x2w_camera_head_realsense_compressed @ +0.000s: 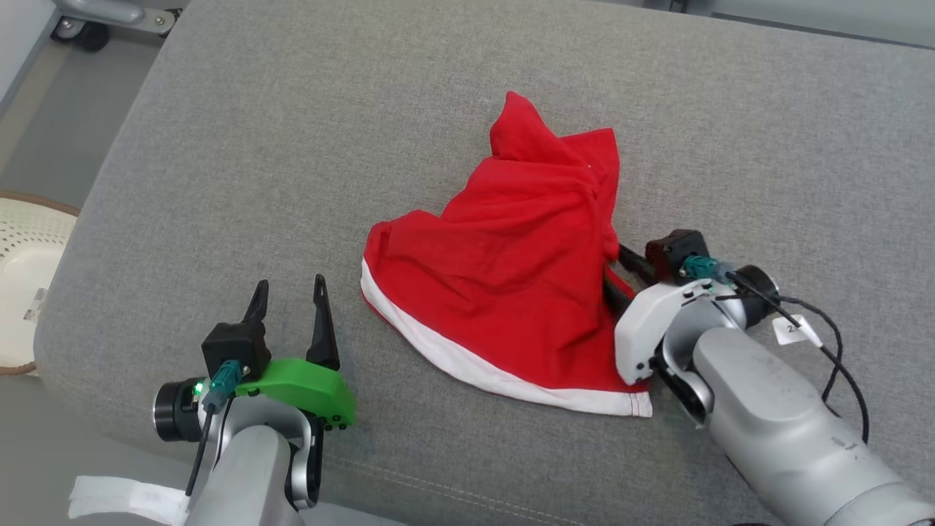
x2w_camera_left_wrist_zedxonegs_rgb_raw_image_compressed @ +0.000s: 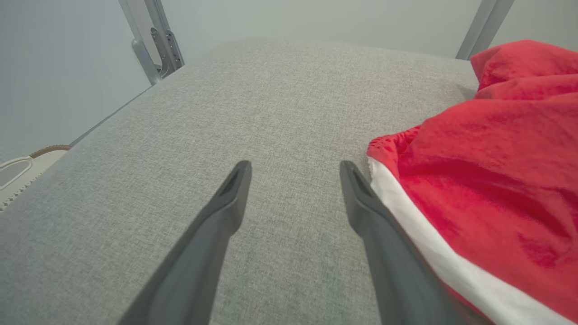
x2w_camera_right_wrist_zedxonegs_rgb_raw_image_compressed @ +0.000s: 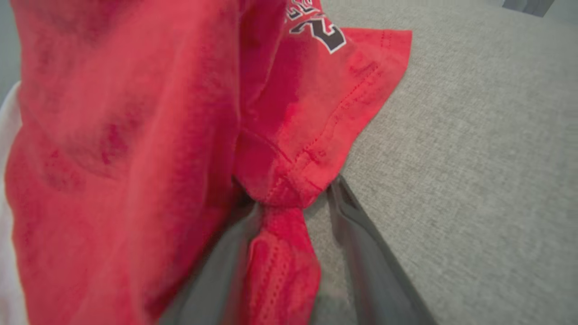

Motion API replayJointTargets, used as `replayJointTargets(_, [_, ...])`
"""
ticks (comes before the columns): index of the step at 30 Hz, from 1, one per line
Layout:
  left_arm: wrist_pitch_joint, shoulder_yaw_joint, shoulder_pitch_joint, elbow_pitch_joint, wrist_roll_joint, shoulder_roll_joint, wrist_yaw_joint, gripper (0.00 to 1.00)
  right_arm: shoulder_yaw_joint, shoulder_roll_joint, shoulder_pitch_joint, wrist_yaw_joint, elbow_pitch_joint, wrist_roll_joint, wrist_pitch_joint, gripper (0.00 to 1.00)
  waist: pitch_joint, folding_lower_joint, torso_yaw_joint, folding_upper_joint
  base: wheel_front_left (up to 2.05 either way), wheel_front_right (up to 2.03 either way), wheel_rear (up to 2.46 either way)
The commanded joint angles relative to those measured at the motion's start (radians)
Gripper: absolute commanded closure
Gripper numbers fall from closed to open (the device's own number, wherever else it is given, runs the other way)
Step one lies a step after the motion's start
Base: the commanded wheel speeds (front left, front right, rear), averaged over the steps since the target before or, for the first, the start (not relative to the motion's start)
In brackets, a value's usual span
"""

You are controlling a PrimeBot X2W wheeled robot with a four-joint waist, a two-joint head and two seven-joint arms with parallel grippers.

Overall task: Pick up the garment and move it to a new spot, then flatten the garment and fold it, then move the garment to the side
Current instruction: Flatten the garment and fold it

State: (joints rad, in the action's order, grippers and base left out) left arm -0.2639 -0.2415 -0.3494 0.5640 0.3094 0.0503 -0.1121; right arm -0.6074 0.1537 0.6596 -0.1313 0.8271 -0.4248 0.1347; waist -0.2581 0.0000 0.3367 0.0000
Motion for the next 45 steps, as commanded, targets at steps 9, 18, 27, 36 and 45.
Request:
replayJointTargets(9, [0.0,-0.03,-0.015,-0.054,0.028,0.001,-0.015,0.0,0.16,0.084,0.127,0.002,0.125,0.102,0.108,1.0,-0.056,0.0,0.014,0.0,0.0,0.0,0.0])
replayJointTargets(18, [0.0,-0.099,-0.039,-0.057,0.06,0.002,-0.022,0.0,0.335,0.16,0.272,0.002,0.245,0.233,0.124,1.0,-0.088,0.0,0.031,0.0,0.0,0.0,0.0])
replayJointTargets(27, [0.0,-0.153,-0.05,-0.056,0.084,0.002,-0.037,0.0,0.481,0.189,0.394,0.002,0.34,0.441,0.103,0.0,-0.103,0.0,0.054,0.0,0.0,0.0,0.0])
replayJointTargets(36, [0.0,-0.098,-0.006,-0.048,0.039,0.002,-0.03,0.0,0.559,0.122,0.294,0.002,0.284,0.477,0.131,0.0,-0.027,0.0,-0.037,0.0,0.0,0.0,0.0])
replayJointTargets(45, [0.0,0.003,0.05,-0.049,-0.034,0.003,0.0,0.0,0.583,0.036,0.009,0.002,-0.023,0.36,0.13,0.0,0.062,0.0,-0.174,0.0,0.0,0.0,0.0])
